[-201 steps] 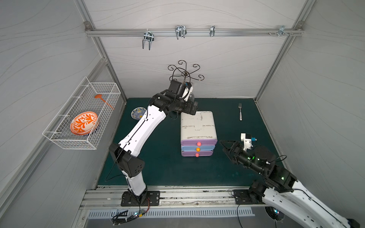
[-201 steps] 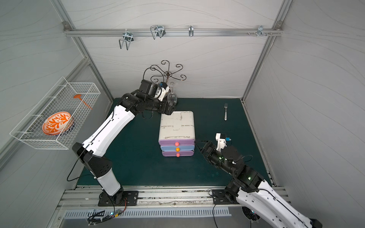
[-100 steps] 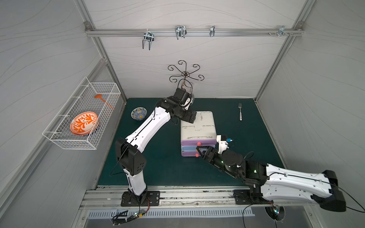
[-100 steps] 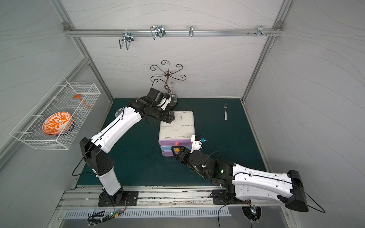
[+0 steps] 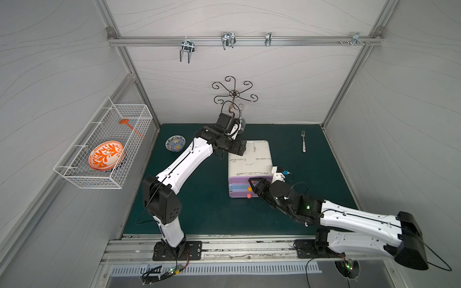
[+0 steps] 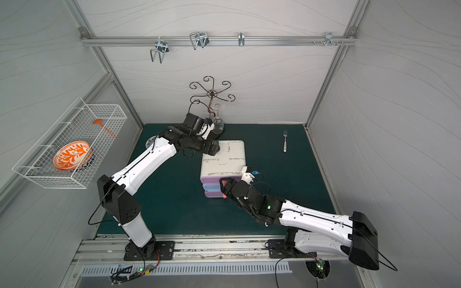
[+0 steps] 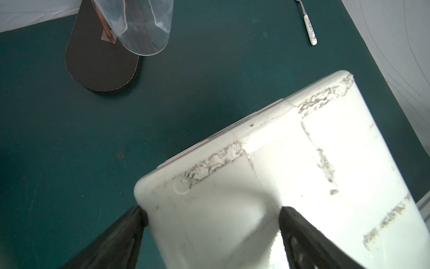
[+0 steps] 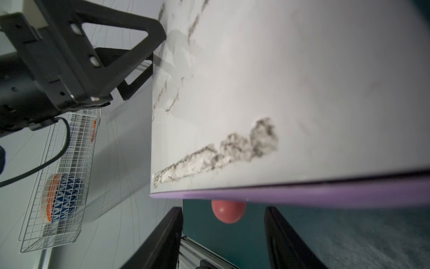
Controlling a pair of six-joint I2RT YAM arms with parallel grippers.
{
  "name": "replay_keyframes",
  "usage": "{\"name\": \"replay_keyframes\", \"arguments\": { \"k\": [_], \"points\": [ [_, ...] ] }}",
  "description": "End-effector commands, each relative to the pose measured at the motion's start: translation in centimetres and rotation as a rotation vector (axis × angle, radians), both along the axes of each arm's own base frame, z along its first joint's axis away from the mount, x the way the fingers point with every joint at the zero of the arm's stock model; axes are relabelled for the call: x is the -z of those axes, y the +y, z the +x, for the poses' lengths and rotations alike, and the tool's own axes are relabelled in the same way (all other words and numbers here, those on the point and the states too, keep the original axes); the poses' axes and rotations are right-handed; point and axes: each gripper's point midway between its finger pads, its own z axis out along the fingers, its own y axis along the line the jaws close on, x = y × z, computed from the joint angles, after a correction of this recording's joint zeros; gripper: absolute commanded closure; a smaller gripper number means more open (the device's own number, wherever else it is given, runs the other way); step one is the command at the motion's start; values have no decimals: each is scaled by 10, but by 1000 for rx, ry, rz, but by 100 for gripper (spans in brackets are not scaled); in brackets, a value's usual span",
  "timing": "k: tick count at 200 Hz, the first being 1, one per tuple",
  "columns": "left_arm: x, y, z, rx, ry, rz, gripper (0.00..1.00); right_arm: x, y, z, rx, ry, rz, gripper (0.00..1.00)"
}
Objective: Take the cookies out of the drawer
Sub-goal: Open the drawer in the storage box.
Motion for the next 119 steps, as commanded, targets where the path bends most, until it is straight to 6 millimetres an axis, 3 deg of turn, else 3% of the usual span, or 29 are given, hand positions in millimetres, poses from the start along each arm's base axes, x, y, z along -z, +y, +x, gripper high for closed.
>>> {"name": "replay_keyframes", "arguments": {
  "k": [1, 119],
  "points": [
    [19, -1, -8, 25, 66, 3, 6, -13, 9, 6, -9, -11, 27, 41],
    [26, -2, -12, 40, 81, -16, 7, -5, 4, 21, 24, -22, -20, 57]
  ]
}}
